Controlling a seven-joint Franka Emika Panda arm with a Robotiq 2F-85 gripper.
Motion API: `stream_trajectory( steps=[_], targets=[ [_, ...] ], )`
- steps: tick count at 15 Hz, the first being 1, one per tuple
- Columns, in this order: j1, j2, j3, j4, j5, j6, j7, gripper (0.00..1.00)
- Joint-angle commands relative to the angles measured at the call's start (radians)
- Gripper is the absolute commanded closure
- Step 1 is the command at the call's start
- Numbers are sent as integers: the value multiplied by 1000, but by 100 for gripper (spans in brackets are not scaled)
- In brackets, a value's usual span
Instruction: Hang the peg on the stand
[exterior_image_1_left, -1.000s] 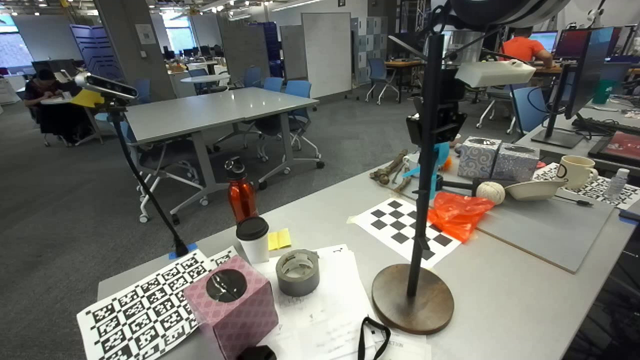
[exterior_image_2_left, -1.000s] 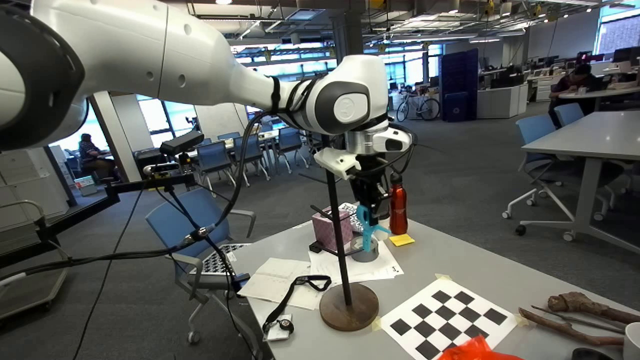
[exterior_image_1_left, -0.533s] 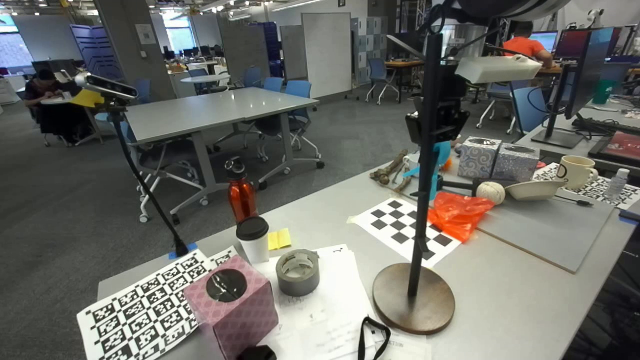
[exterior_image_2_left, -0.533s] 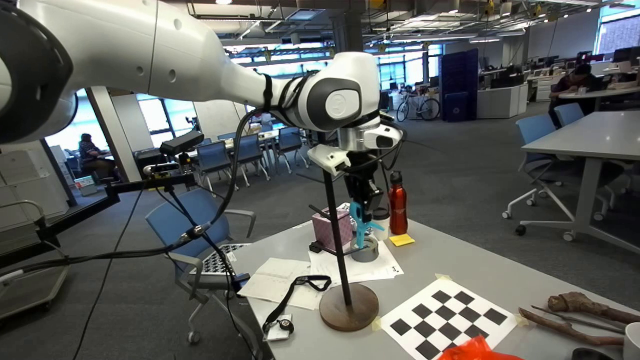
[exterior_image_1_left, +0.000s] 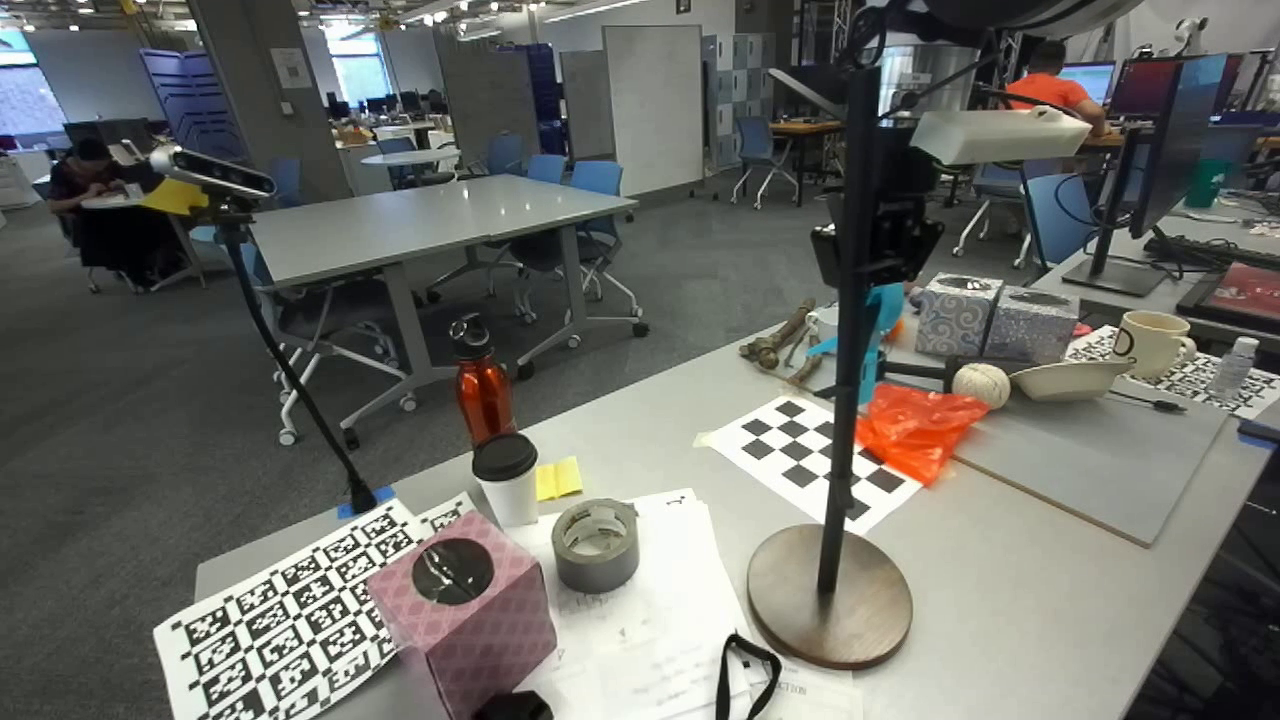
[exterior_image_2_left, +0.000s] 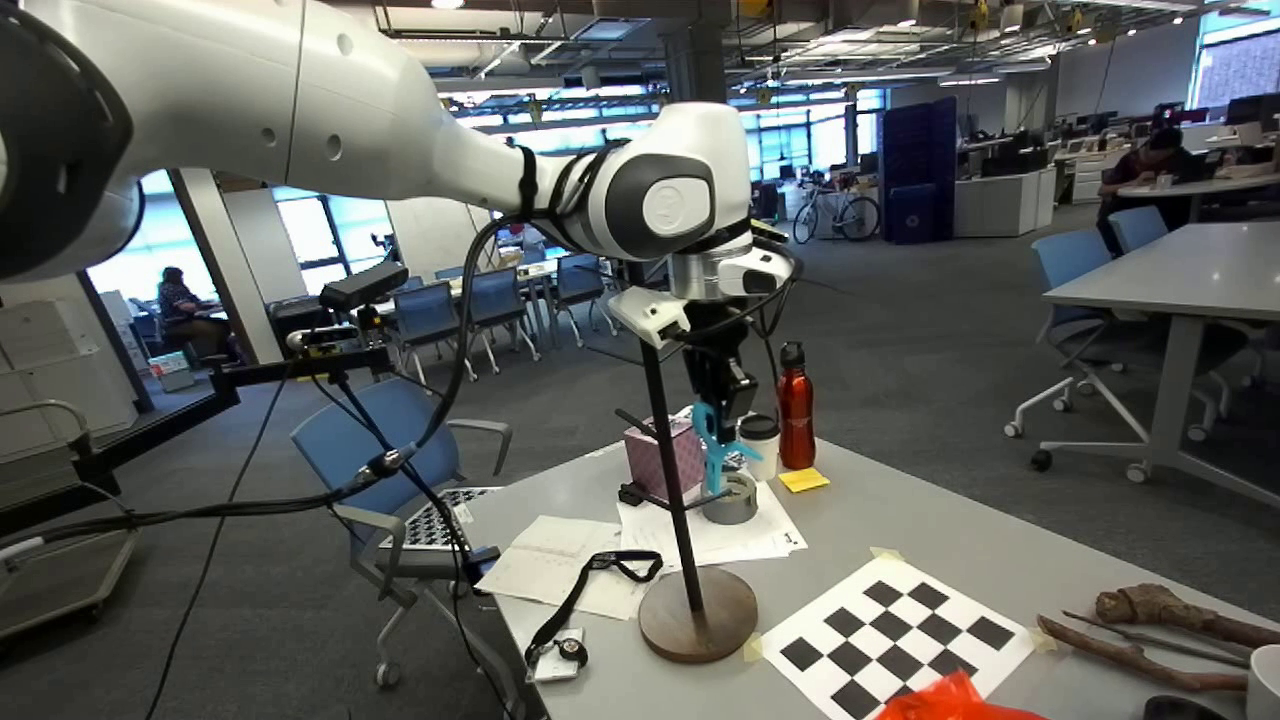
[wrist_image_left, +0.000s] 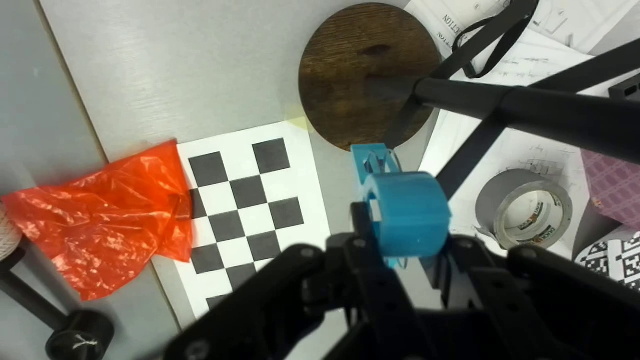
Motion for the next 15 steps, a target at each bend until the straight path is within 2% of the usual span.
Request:
stream_trajectory(
  steps=[1,15],
  targets=[
    [5,-12,-8,-16,-8,12,32,94],
    [0,34,-11,32,8,24,54,94]
  ],
)
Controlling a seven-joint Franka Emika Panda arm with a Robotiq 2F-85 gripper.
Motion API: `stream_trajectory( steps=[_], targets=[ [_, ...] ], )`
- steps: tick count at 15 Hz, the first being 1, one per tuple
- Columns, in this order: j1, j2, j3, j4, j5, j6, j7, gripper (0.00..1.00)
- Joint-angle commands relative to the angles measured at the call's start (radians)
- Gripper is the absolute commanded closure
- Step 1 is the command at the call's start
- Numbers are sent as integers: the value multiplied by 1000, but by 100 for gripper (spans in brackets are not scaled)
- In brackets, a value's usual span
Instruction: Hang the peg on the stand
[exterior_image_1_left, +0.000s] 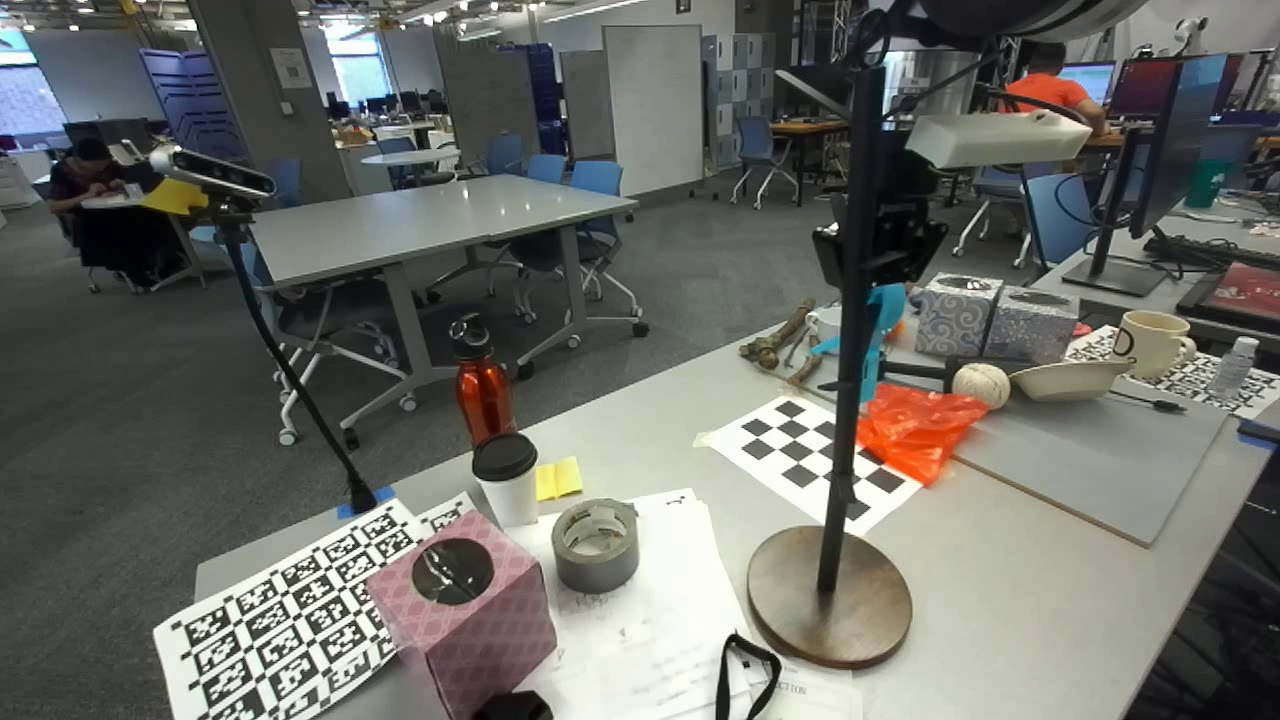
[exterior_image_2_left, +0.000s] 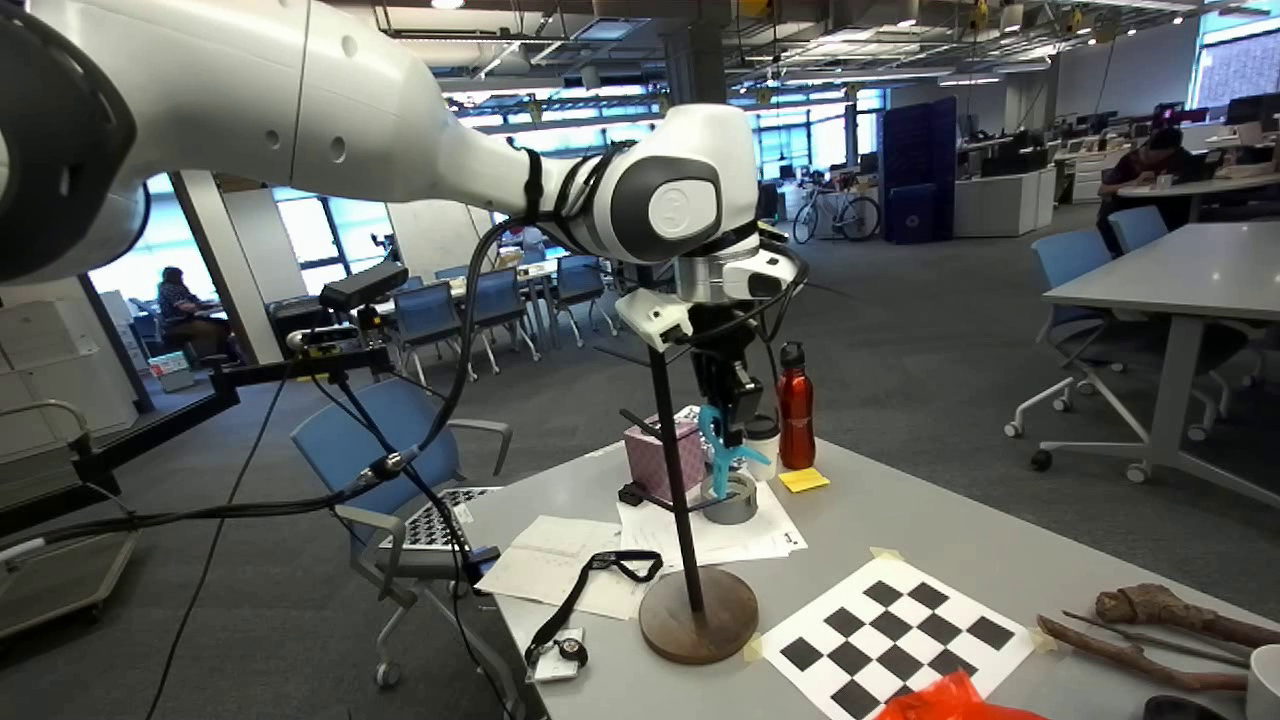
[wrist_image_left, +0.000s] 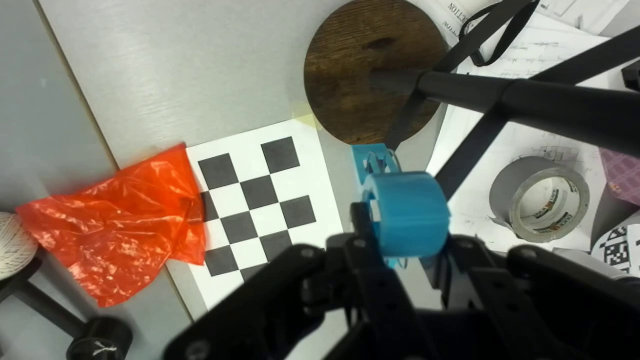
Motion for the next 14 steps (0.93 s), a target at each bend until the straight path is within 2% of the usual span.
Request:
stream_trajectory(
  steps=[1,14],
  targets=[
    [1,28,1,30,8,22,17,94],
    [-3,29,-8,18,6,64,23,94]
  ],
)
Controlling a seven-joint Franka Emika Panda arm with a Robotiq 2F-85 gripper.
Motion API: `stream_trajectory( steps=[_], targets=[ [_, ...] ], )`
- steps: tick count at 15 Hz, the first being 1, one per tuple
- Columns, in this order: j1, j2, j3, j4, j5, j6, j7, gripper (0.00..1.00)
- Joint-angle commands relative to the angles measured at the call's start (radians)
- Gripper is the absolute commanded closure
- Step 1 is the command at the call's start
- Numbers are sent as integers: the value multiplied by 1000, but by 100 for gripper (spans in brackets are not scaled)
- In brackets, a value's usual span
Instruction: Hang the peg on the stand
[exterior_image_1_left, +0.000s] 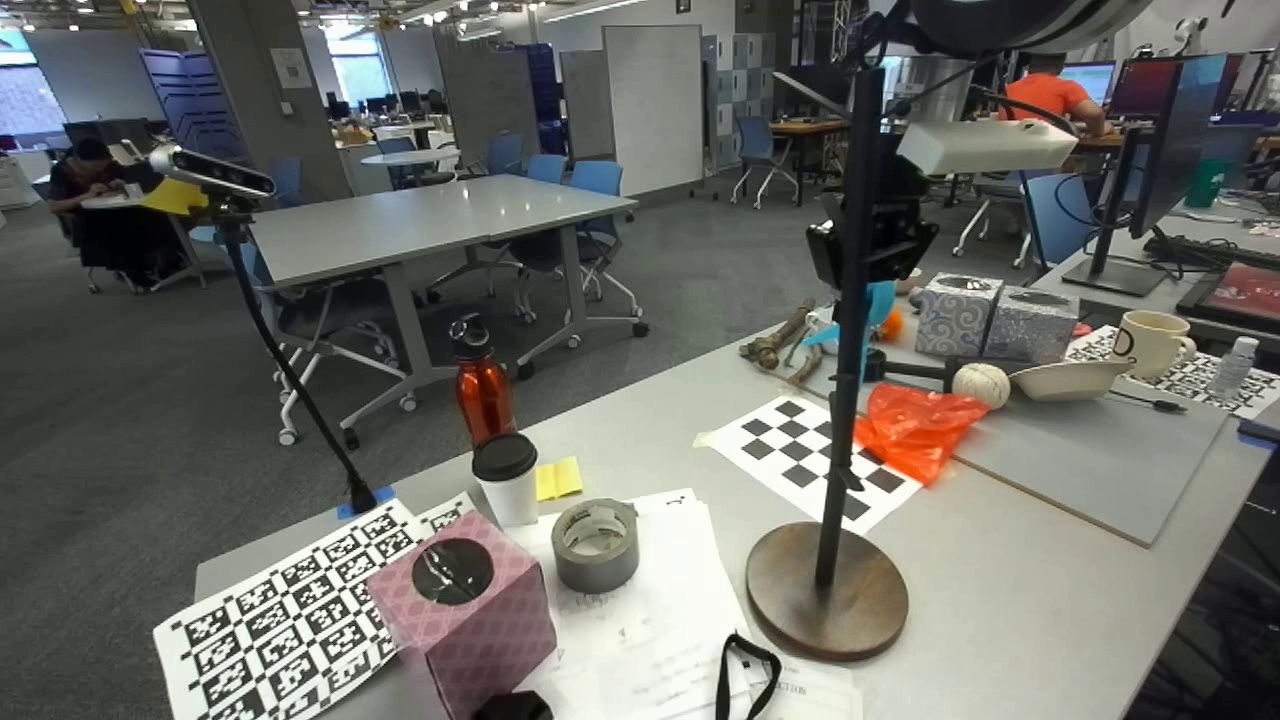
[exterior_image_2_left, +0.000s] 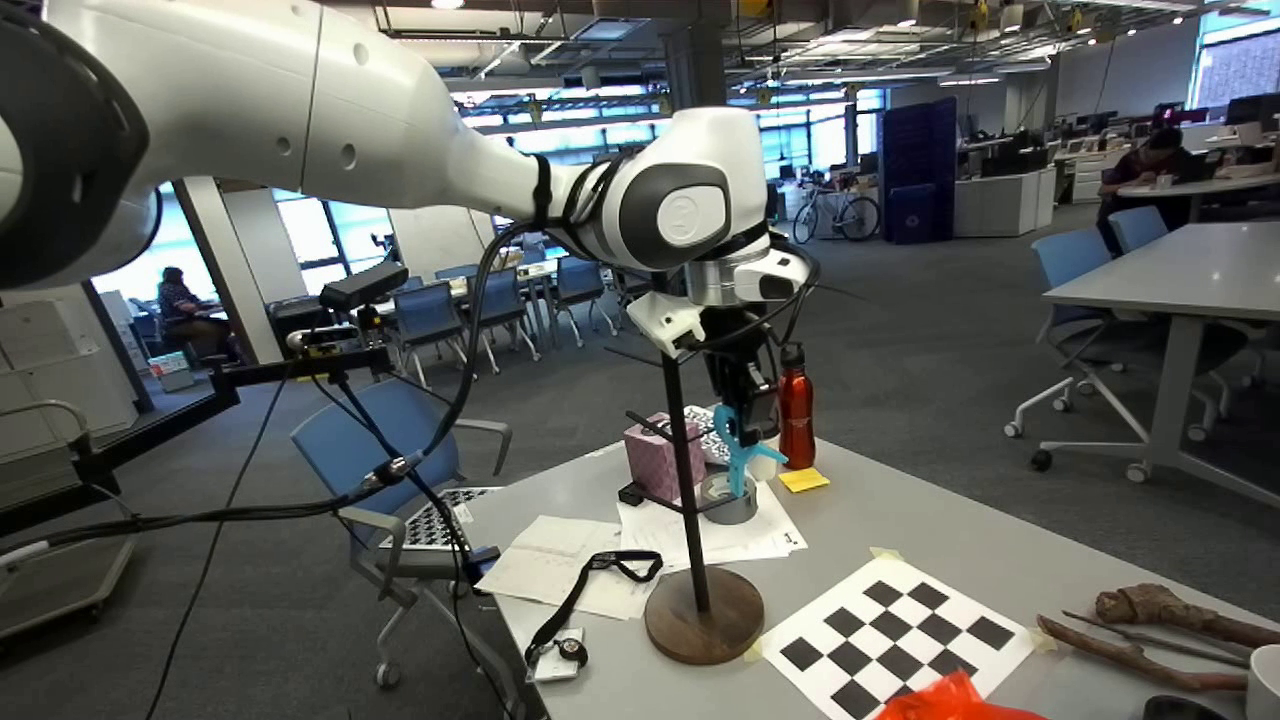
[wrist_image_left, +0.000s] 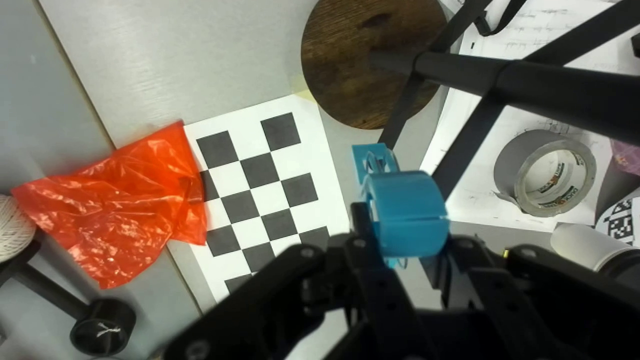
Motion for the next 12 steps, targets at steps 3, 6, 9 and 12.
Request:
stream_trajectory(
  steps=[3,6,9,12],
  targets=[
    [6,7,0,2,2,12,22,94],
    [11,4,0,-3,-4,12,27,71],
    [15,4,1,-11,-6,15,30,44],
    [18,1,1,-13,-5,19,40,23]
  ],
)
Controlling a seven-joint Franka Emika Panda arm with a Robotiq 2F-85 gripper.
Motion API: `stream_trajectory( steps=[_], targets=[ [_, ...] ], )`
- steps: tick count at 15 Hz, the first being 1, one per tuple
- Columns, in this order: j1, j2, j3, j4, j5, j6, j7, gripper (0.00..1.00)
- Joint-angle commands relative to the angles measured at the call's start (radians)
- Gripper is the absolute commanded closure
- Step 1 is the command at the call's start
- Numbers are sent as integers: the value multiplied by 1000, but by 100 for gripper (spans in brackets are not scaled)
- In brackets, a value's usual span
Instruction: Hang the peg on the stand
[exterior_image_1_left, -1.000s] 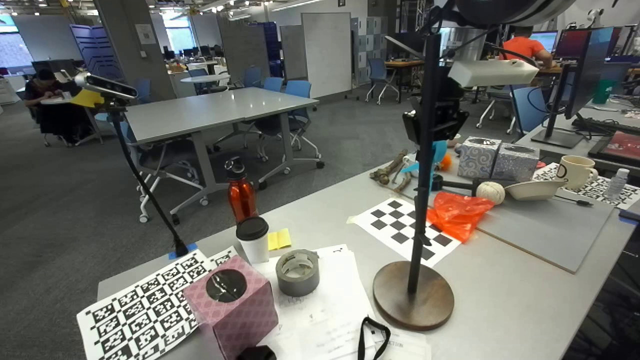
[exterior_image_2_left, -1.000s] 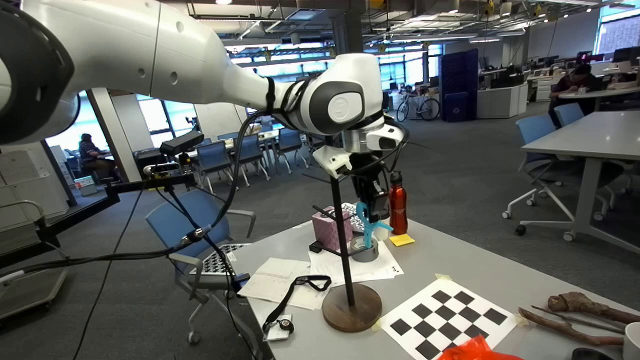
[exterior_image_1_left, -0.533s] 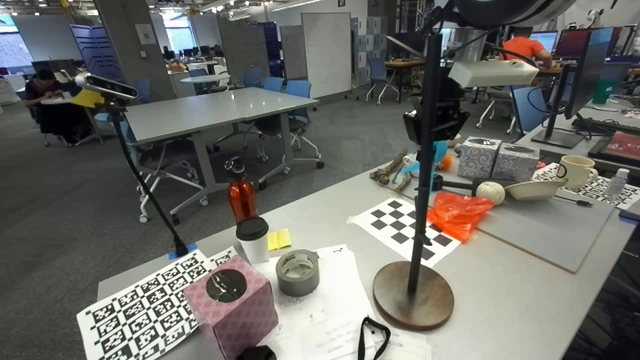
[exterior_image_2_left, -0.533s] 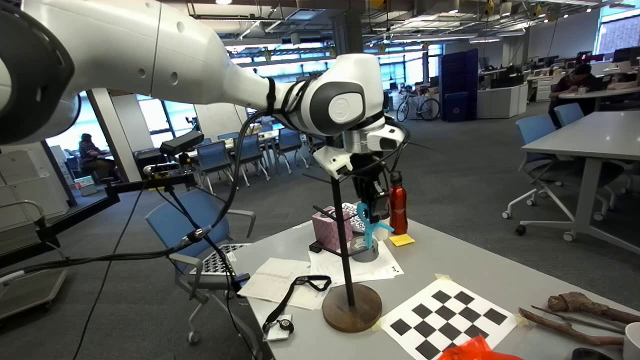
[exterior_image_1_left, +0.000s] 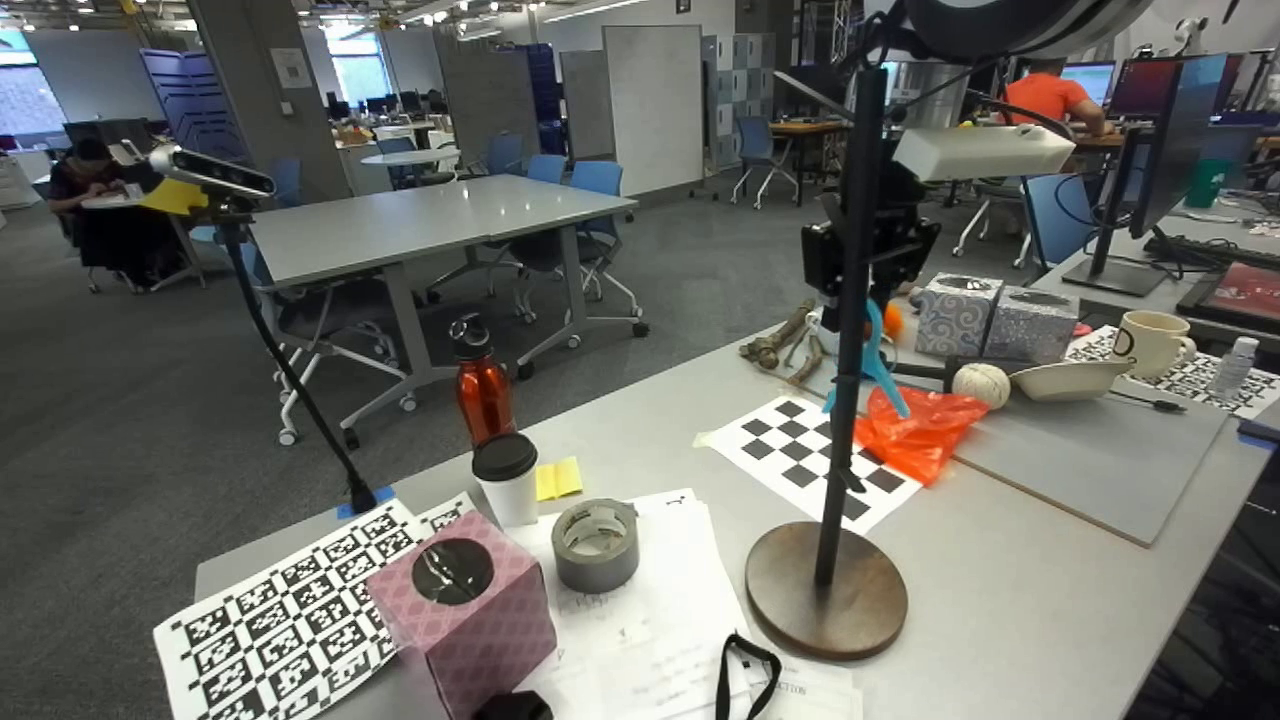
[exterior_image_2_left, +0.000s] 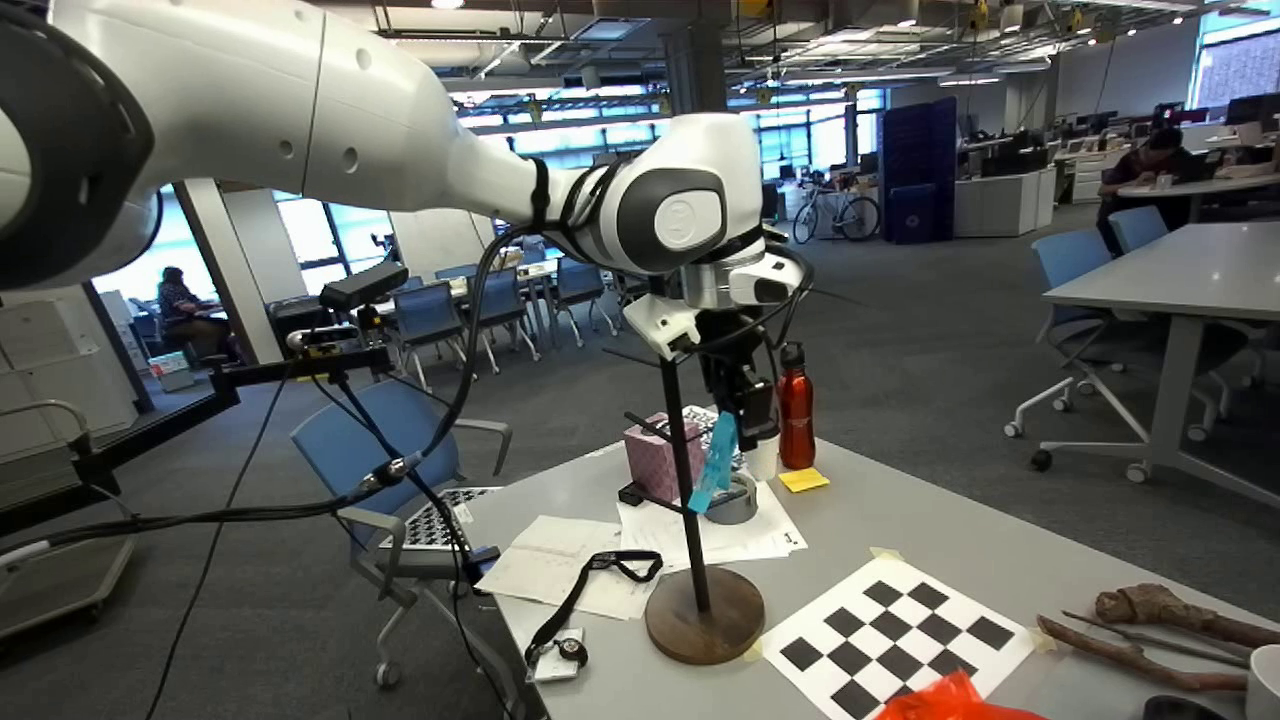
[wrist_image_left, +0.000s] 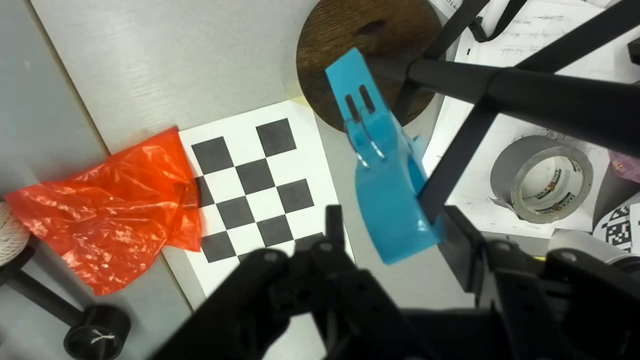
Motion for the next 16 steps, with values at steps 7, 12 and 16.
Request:
stream_trajectory(
  steps=[7,12,16],
  targets=[
    [13,-3,1,-14,-2,20,60,0],
    [11,-10,0,-15,-5,23,53,0],
    [5,-15,-8,-16,-25,25,28,0]
  ],
)
